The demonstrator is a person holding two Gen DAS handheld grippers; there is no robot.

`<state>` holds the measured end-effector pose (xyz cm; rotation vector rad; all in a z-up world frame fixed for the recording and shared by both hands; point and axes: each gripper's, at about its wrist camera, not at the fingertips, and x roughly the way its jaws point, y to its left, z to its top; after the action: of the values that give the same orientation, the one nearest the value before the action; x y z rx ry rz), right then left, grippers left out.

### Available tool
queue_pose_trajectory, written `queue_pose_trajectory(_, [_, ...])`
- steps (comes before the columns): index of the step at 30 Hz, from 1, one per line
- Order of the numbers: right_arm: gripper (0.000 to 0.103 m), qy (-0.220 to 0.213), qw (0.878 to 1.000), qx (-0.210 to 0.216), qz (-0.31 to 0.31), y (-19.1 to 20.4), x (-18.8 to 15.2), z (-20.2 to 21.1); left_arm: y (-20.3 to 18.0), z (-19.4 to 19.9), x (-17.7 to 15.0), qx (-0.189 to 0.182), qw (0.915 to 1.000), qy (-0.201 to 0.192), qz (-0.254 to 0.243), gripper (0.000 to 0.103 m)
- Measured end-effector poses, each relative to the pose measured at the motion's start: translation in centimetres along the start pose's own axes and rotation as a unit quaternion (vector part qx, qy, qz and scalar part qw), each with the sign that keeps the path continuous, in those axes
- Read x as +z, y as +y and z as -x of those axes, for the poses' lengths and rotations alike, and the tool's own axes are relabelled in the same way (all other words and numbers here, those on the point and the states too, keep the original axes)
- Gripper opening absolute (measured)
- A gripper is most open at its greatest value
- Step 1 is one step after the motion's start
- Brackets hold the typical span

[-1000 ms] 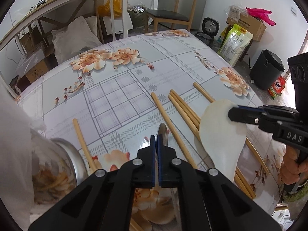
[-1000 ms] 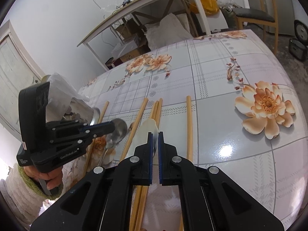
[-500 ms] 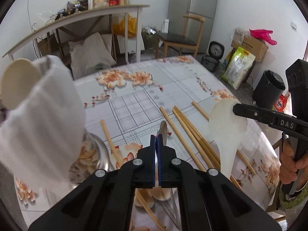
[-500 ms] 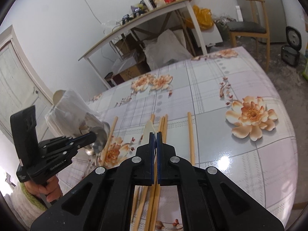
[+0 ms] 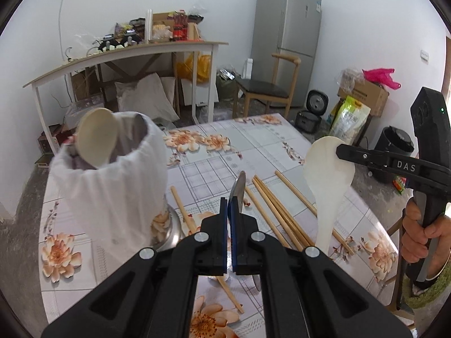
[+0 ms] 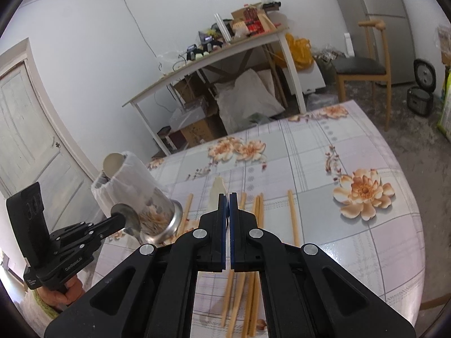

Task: Organize utensils
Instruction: 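Lift the white rice paddle with the right tool while the left tool lifts the metal spoon, then lower the metal spoon into the cloth-covered holder with the left tool and open it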

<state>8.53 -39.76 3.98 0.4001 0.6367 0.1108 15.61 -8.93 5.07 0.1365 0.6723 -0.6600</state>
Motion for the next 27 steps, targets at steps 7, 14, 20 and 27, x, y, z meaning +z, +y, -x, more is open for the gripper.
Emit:
queue_pose_trajectory(7, [0.0,-0.018,1.0,0.019,-0.002,1.4,0.6,1.3,1.0,2.4,-0.5,0.008,0.9997,-0.02,0.009,0.001])
queue_pose_trajectory(14, [0.0,-0.027,0.999,0.023,0.012,2.9,0.7,2.2,2.0,3.9,-1.3,0.007,0.9994,-0.028,0.02,0.001])
queue_pose_trajectory(20, [0.0,-0.032,0.999,0.02,0.013,3.3,0.6,2.8,2.2,5.2,-1.8,0.008,0.999,-0.038,0.022,0.001])
queue_pose_trajectory(27, [0.0,-0.045,0.999,0.021,0.02,3.5,0.9,4.1,2.5,7.8,-1.7,0.021,0.9972,-0.068,0.025,0.001])
